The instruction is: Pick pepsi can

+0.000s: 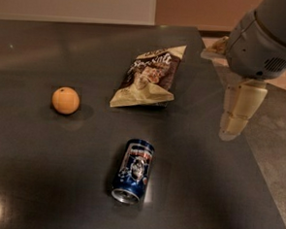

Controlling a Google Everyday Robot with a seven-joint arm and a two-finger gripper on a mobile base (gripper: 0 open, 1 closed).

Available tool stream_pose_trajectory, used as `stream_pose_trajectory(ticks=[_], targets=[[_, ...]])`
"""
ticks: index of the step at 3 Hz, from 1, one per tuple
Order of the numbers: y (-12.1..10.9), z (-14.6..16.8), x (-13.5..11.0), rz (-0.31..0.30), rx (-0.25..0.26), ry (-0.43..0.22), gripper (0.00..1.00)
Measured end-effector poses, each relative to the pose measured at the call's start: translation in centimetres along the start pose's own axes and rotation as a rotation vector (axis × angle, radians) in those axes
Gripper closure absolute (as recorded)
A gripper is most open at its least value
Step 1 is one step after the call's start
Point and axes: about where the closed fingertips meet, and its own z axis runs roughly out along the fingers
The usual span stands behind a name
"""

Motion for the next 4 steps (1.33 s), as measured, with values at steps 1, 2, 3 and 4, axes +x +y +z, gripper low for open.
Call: stream_pose_trajectory(ticks=[1, 2, 3, 4], targets=[[0.2, 1.8, -2.3, -0.111, -0.027, -0.038, 0.00], [1.0, 3.5, -4.3, -0.233, -0.056, -0.048, 0.00], [1.9, 5.2, -6.3, -0.351, -0.087, -0.063, 0.00], [2.7, 6.6, -8.1, -0.453, -0.112, -0.089, 0.00]])
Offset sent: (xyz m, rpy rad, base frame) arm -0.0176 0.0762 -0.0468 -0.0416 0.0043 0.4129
